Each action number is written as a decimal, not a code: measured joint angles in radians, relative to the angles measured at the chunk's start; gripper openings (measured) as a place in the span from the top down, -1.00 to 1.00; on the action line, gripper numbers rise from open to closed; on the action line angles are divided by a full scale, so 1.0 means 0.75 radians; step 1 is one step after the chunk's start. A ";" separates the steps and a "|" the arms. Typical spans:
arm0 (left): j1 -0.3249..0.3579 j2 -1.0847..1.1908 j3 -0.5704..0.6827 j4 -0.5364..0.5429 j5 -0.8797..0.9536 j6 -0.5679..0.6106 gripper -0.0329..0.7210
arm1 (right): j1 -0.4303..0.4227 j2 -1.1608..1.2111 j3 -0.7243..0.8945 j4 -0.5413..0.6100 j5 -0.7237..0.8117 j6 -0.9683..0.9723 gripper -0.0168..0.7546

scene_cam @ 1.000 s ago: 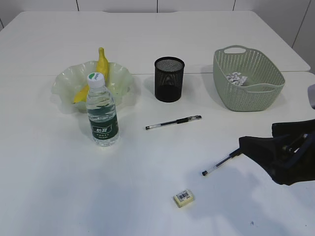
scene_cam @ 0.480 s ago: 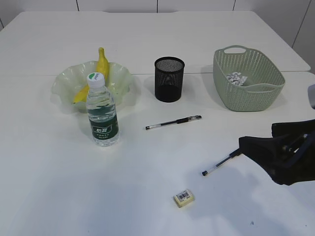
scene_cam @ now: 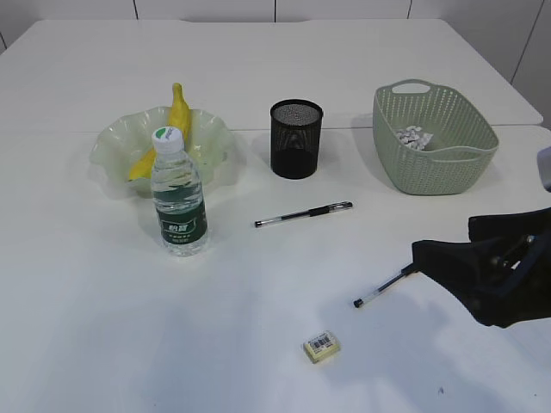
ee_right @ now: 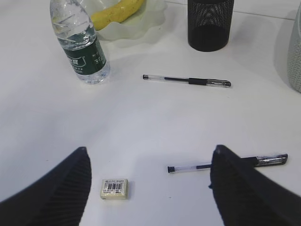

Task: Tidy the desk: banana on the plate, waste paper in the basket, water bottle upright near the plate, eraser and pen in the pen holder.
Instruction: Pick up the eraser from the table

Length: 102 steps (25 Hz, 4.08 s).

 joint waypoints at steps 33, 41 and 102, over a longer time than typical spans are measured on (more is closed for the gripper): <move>0.000 0.000 0.000 0.000 -0.012 -0.059 -0.65 | 0.000 0.000 0.000 0.000 0.010 0.036 -0.56; 0.000 0.000 0.000 0.000 -0.012 -0.059 -0.65 | 0.000 0.000 0.000 0.000 0.015 0.036 -0.56; 0.000 -0.059 0.000 0.000 -0.012 -0.059 -0.65 | 0.000 0.000 -0.126 -1.720 0.378 1.641 -0.56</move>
